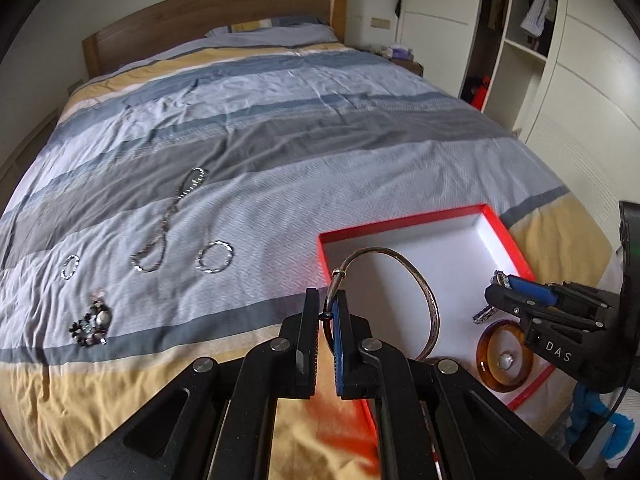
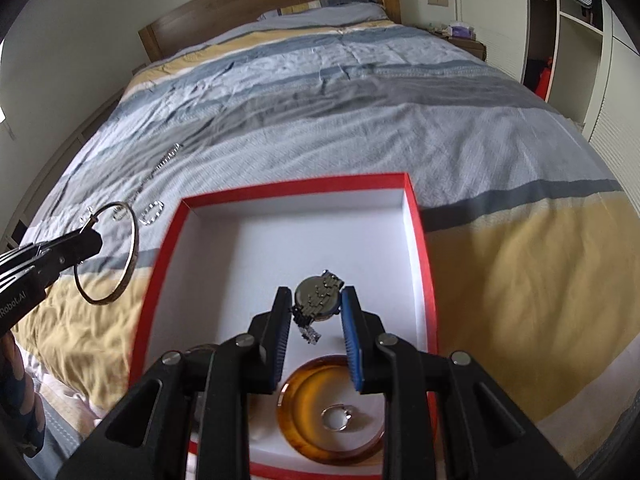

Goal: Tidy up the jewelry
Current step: 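Carry the silver bangle and watch over the red box and lower them, then open the left tool to drop the silver bangle while the right tool releases the watch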

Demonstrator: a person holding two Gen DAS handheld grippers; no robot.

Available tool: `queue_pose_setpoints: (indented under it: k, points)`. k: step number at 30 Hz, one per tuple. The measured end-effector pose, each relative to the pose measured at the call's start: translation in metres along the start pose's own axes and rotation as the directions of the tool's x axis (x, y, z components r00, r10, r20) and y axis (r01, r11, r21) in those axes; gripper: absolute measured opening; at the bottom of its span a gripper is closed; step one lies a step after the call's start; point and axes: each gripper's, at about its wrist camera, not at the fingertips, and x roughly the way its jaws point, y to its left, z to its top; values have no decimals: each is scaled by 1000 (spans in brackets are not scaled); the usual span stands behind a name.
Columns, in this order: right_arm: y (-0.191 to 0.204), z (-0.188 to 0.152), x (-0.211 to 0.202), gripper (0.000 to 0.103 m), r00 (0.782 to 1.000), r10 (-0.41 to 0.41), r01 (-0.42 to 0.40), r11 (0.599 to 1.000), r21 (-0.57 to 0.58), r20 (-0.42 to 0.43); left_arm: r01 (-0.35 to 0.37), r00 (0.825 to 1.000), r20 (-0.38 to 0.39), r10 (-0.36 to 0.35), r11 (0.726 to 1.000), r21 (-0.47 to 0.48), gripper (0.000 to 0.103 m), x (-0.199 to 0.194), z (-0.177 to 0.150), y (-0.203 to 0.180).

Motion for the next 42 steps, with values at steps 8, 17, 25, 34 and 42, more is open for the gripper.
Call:
queue_pose_setpoints:
  k: [8,17,25,34,42]
  points:
    - [-8,1,20,23,999,-38,36,998,-48,-34,12,998,-61,-8,998,66,6,45,-3,-21]
    - [-6,-3,30,24,996,-75,68,990,-124,-53,15,994,-109,1,990,142,6,75,-12,-46]
    - [-2,-7,29,25,994,-93,83,987,-140,-61,-18,991,-130,39,987,160,8,84,-12,-51]
    - [-11,-13,6,34,994,-98,93,992,-88,-57,-5,993,-117,17,995,103,28,65,-1,-41]
    - [-5,-12,-45,34,995,-94,95,995,-40,11,-10,1000,13,9,999,54,37,-5,12,-29]
